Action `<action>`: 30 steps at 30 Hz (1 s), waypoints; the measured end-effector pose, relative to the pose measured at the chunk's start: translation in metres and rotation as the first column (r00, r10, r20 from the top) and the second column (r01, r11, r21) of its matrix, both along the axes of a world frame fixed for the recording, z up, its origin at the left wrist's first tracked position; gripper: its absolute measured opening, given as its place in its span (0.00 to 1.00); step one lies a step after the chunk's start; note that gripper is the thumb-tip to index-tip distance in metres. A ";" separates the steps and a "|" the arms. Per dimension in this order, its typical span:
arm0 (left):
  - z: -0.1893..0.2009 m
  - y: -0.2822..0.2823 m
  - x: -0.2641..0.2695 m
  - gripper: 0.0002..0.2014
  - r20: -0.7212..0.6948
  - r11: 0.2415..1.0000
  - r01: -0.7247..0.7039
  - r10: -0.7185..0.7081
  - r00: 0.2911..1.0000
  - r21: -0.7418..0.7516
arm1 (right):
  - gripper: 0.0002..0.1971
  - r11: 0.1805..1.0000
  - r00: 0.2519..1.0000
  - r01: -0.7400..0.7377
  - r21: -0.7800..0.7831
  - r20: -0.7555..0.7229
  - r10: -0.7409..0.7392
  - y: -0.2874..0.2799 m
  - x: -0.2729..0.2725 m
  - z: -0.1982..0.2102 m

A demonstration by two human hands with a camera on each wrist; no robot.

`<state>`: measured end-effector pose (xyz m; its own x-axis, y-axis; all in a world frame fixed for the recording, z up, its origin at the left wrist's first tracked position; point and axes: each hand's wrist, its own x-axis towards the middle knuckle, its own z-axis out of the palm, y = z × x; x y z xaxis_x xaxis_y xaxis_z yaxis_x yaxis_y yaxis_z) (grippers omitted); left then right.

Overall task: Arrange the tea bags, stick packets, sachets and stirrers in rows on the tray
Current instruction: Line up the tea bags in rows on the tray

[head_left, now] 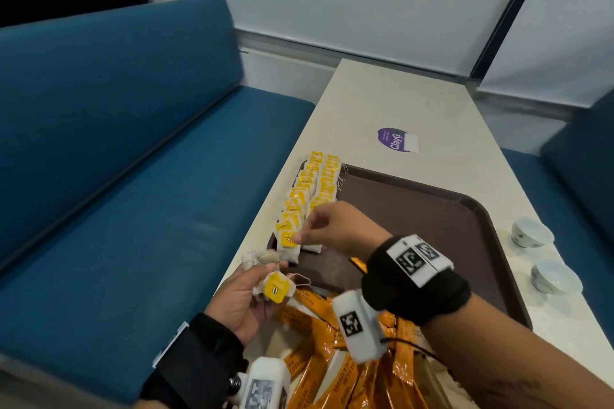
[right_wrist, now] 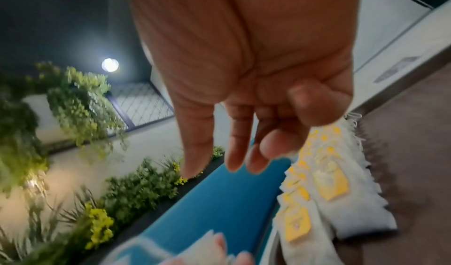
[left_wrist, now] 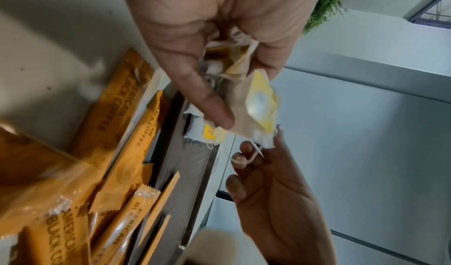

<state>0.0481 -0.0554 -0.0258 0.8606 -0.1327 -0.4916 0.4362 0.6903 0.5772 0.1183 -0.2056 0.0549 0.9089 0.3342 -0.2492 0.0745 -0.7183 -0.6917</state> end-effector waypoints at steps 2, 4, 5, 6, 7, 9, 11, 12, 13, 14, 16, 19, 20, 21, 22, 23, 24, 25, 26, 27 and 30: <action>0.003 -0.004 0.001 0.07 0.041 1.000 -0.007 0.006 0.999 0.008 | 0.13 0.995 0.995 -0.036 0.095 -0.093 0.045 -0.003 -0.020 -0.003; 0.006 -0.008 0.001 0.07 0.077 1.000 -0.007 0.005 0.997 0.019 | 0.15 0.983 0.986 -0.001 0.183 -0.164 0.032 -0.003 -0.037 -0.009; 0.007 -0.009 0.001 0.08 0.093 1.000 -0.012 0.009 0.996 0.022 | 0.15 0.975 0.983 0.032 0.222 -0.183 0.009 -0.003 -0.043 -0.011; 0.009 -0.010 0.001 0.08 0.105 1.000 -0.016 0.014 0.994 0.023 | 0.17 0.965 0.982 0.065 0.254 -0.190 -0.016 -0.003 -0.048 -0.014; 0.010 -0.011 0.000 0.08 0.115 0.999 -0.019 0.015 0.993 0.026 | 0.18 0.961 0.984 0.081 0.266 -0.175 -0.034 -0.003 -0.053 -0.015; 0.011 -0.012 -0.002 0.10 0.122 0.999 -0.018 0.012 0.992 0.043 | 0.18 0.971 0.994 0.065 0.230 -0.096 -0.044 -0.003 -0.060 -0.018; 0.010 -0.012 -0.004 0.12 0.120 0.999 -0.004 -0.002 0.993 0.053 | 0.13 0.980 0.998 0.055 0.190 -0.017 -0.052 -0.002 -0.066 -0.020; 0.009 -0.012 -0.005 0.14 0.117 0.999 0.005 -0.011 0.993 0.054 | 0.10 0.980 0.998 0.062 0.189 0.010 -0.065 -0.001 -0.068 -0.021; 0.008 -0.011 -0.006 0.15 0.110 0.998 0.013 -0.020 0.994 0.061 | 0.08 0.976 0.996 0.074 0.204 0.025 -0.081 -0.001 -0.069 -0.021; 0.008 -0.010 -0.007 0.14 0.103 0.997 0.017 -0.025 0.994 0.073 | 0.07 0.967 0.994 0.094 0.237 0.027 -0.103 -0.001 -0.069 -0.021; 0.008 -0.007 -0.006 0.08 0.081 0.991 0.000 -0.011 0.997 0.134 | 0.07 0.942 0.988 0.150 0.300 -0.003 -0.156 -0.002 -0.066 -0.019; 0.012 0.004 0.006 0.04 0.073 0.961 -0.040 0.021 0.997 0.273 | 0.09 0.960 0.976 0.215 0.180 -0.019 -0.215 -0.007 -0.049 -0.015; 0.013 0.009 0.013 0.04 0.079 0.949 -0.046 0.023 0.997 0.313 | 0.07 0.971 0.977 0.212 0.109 -0.030 -0.210 -0.008 -0.041 -0.014; 0.013 0.013 0.020 0.05 0.085 0.933 -0.048 0.018 0.996 0.357 | 0.05 0.978 0.979 0.201 0.053 -0.049 -0.198 -0.008 -0.034 -0.013; 0.014 0.016 0.027 0.06 0.085 0.914 -0.039 0.005 0.996 0.404 | 0.04 0.983 0.980 0.184 0.004 -0.074 -0.183 -0.006 -0.028 -0.012; 0.014 0.018 0.034 0.06 0.081 0.894 -0.021 -0.017 0.997 0.447 | 0.04 0.987 0.983 0.153 -0.050 -0.095 -0.157 -0.004 -0.022 -0.012; 0.015 0.019 0.039 0.06 0.078 0.877 0.000 -0.043 0.996 0.481 | 0.05 0.988 0.986 0.108 -0.113 -0.114 -0.121 -0.001 -0.017 -0.012; 0.015 0.018 0.044 0.05 0.079 0.863 0.021 -0.071 0.994 0.505 | 0.06 0.984 0.988 0.065 -0.169 -0.129 -0.087 0.003 -0.012 -0.014; 0.015 0.017 0.047 0.06 0.082 0.851 0.043 -0.100 0.992 0.524 | 0.05 0.977 0.986 0.038 -0.208 -0.152 -0.071 0.007 -0.007 -0.017; 0.015 0.015 0.050 0.07 0.085 0.840 0.063 -0.128 0.988 0.539 | 0.04 0.975 0.982 0.027 -0.220 -0.174 -0.067 0.010 -0.002 -0.021; 0.013 0.012 0.056 0.08 0.090 0.803 0.108 -0.198 0.976 0.587 | 0.14 0.978 0.968 0.074 -0.193 -0.223 -0.117 0.015 0.011 -0.037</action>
<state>0.1040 -0.0429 -0.0131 0.9182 0.0002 -0.3962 0.3921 0.1429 0.9088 0.1295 -0.1909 0.0184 0.8444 0.1779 -0.5054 -0.1477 -0.8294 -0.5387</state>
